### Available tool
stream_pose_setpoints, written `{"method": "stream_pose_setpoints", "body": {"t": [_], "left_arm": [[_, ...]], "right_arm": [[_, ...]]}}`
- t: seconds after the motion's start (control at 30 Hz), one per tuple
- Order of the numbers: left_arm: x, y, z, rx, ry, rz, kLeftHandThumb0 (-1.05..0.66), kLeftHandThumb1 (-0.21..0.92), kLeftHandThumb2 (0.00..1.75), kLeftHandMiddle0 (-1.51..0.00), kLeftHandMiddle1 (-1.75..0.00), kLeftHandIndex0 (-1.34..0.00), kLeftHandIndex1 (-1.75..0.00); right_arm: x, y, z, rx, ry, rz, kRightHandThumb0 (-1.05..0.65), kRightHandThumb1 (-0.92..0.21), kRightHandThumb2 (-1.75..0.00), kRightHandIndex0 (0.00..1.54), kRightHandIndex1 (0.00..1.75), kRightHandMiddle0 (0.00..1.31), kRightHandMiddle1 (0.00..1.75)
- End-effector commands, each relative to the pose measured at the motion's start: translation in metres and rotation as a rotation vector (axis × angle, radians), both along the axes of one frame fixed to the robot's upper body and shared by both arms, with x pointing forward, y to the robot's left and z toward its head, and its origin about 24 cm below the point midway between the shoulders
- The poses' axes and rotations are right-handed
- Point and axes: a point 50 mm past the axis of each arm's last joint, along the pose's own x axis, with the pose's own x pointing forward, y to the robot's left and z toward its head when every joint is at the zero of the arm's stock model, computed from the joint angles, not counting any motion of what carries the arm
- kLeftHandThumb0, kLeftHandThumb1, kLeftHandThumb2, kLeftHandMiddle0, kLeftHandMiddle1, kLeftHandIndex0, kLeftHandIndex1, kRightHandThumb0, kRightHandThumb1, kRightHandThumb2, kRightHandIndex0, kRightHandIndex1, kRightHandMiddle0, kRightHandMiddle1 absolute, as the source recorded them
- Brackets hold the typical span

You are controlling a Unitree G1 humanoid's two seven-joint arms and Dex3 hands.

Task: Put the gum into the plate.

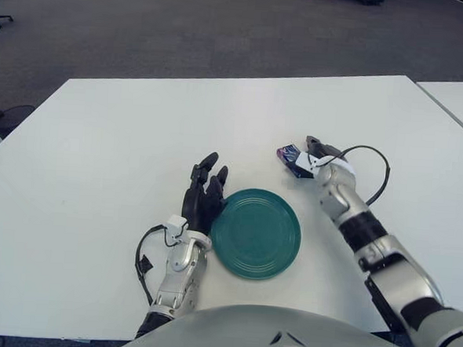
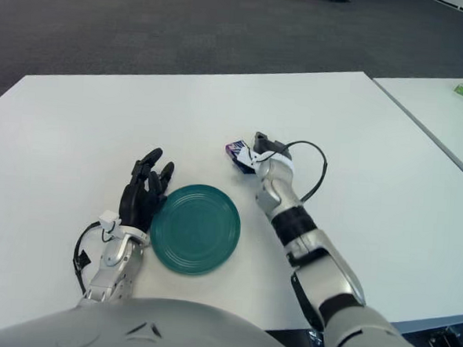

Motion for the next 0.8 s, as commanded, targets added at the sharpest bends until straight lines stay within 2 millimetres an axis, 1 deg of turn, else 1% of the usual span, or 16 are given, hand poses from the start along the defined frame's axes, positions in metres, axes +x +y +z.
{"method": "stream_pose_setpoints", "body": {"t": [0.0,0.27,0.53,0.7,0.77], "left_arm": [[-0.002,-0.034,-0.006,-0.142,0.09,-0.011,-0.72,0.92,0.86,-0.46,0.0,-0.05,-0.8],[-0.001,-0.037,-0.005,-0.164,0.091,-0.026,-0.72,0.92,0.86,-0.44,0.0,-0.04,-0.8],[0.001,-0.039,-0.003,-0.17,0.091,-0.019,-0.72,0.92,0.85,-0.42,0.0,-0.02,-0.8],[0.002,-0.039,-0.001,-0.17,0.081,-0.016,-0.71,0.92,0.85,-0.41,0.0,-0.02,-0.8],[0.002,-0.039,0.0,-0.169,0.079,-0.017,-0.71,0.92,0.85,-0.41,0.0,-0.02,-0.8]], "right_arm": [[0.002,-0.01,0.013,-0.026,-0.031,-0.003,-1.03,-0.92,-0.53,0.0,0.0,0.01,0.05],[0.001,-0.016,0.016,-0.026,-0.006,-0.017,-1.03,-0.92,-0.5,0.0,0.0,0.0,0.05],[-0.009,-0.016,0.014,-0.033,0.002,0.003,-1.03,-0.92,-0.48,0.0,0.0,0.0,0.06],[-0.021,-0.016,0.023,-0.035,-0.014,0.047,-1.04,-0.92,-0.48,0.0,0.0,0.0,0.06],[-0.023,-0.016,0.025,-0.035,-0.013,0.058,-1.04,-0.92,-0.48,0.0,0.0,0.0,0.06]]}}
